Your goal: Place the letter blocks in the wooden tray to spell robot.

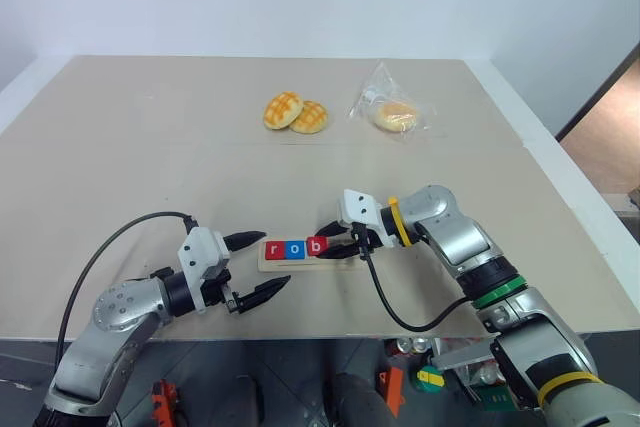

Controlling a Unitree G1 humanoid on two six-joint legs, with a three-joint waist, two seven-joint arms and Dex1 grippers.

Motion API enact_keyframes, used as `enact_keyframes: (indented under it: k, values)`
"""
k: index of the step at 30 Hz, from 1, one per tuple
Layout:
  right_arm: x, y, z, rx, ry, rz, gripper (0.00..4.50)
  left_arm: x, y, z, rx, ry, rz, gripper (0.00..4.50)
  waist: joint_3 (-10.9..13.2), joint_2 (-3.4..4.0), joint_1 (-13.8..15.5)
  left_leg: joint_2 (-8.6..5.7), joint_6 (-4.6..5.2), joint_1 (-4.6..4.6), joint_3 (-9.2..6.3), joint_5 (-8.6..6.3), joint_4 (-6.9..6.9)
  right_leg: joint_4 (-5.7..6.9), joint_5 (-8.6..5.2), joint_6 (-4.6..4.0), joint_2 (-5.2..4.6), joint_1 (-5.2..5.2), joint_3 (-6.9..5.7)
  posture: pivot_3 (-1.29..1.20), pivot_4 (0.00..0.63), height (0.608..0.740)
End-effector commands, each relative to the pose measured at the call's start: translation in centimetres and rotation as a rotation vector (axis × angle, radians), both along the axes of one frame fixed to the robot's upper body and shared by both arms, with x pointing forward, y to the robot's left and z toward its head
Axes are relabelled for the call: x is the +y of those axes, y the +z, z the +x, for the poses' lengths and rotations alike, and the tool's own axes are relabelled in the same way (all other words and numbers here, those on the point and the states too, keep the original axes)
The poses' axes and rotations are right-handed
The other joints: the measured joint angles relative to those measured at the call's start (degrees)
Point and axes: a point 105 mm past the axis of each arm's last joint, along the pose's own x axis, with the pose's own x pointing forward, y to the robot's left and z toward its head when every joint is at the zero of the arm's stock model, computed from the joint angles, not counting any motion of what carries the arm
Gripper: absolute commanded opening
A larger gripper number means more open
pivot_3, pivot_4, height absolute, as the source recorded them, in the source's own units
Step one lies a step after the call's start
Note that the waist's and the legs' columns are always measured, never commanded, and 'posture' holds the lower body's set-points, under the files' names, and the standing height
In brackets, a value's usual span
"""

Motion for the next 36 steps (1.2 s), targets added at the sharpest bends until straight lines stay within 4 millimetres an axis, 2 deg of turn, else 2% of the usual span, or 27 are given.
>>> enact_keyframes:
  k: [1,11,18,20,21,23,25,26,27,31,36]
  values:
    - [0.6,0.8,0.0,0.033,0.003,0.027,1.72,-0.2,0.8,-0.2,-0.042,-0.013,0.012,4.5,0.0,0.0,0.0,0.0,0.0,0.0,0.0,0.0,0.0,0.0,0.0,0.0,0.0,0.0,0.0,0.0,0.15,0.74]
    - [1.1,1.3,-0.6,0.084,-0.001,0.049,1.72,-0.2,0.7,0.0,-0.042,-0.016,0.021,4.5,0.0,0.01,-0.04,0.03,0.0,0.02,0.03,0.0,0.0,0.02,0.0,-0.01,0.01,-0.02,0.0,0.0,0.15,0.74]
    - [0.9,1.1,0.0,0.081,-0.033,0.038,1.72,-0.3,0.7,0.0,-0.042,-0.018,0.026,4.5,0.01,0.01,-0.04,0.02,0.0,0.01,0.05,0.0,-0.01,0.02,-0.01,-0.01,0.01,-0.04,0.01,0.0,0.15,0.74]
    - [0.9,1.0,0.1,0.08,-0.037,0.034,2.33,-0.3,0.6,0.0,-0.042,-0.018,0.027,4.5,0.01,0.01,-0.04,0.03,0.0,0.01,0.05,0.0,-0.01,0.02,-0.01,0.0,0.01,-0.04,0.01,0.0,0.15,0.74]
    - [0.9,1.0,0.1,0.08,-0.038,0.032,2.33,-0.3,0.6,0.0,-0.041,-0.017,0.028,4.5,0.01,0.01,-0.04,0.03,0.0,0.01,0.05,0.0,-0.01,0.03,-0.01,-0.01,0.01,-0.04,0.01,0.0,0.15,0.74]
    - [0.7,0.9,0.0,0.08,-0.036,0.025,3.36,-0.3,0.6,0.0,-0.041,-0.016,0.029,4.5,0.01,0.01,-0.04,0.03,0.0,0.01,0.06,0.0,-0.01,0.03,-0.01,-0.01,0.02,-0.04,0.01,0.0,0.15,0.74]
    - [0.5,0.8,-0.2,0.089,-0.03,0.016,3.87,-0.2,0.6,0.0,-0.039,-0.014,0.03,4.5,0.01,0.01,-0.04,0.03,0.0,0.01,0.05,0.0,-0.01,0.03,-0.01,-0.01,0.02,-0.04,0.01,0.0,0.15,0.74]
    - [0.5,0.8,-0.2,0.089,-0.028,0.014,4.29,-0.2,0.6,0.0,-0.039,-0.014,0.031,4.5,0.01,0.01,-0.04,0.03,0.0,0.02,0.06,0.0,-0.01,0.03,0.0,0.0,0.01,-0.04,0.01,0.0,0.15,0.74]
    - [0.5,0.8,-0.2,0.088,-0.029,0.014,4.47,-0.2,0.5,0.0,-0.038,-0.014,0.032,4.5,0.01,0.01,-0.04,0.03,0.0,0.01,0.08,0.0,-0.01,0.03,0.0,0.0,0.01,-0.05,0.02,0.0,0.15,0.74]
    - [0.7,1.4,0.1,0.077,-0.042,0.04,4.47,-0.2,0.5,0.0,-0.039,-0.016,0.035,4.5,0.01,0.01,-0.05,0.03,0.0,0.01,0.1,0.0,-0.03,0.02,-0.01,-0.01,0.01,-0.07,0.02,0.0,0.15,0.74]
    - [0.7,3.7,0.9,0.067,-0.128,0.145,4.47,-0.1,0.7,0.1,-0.043,-0.013,0.025,4.5,0.01,0.01,-0.04,0.03,0.0,0.0,0.1,0.0,-0.04,0.03,-0.02,-0.02,0.01,-0.08,0.03,0.0,0.15,0.74]
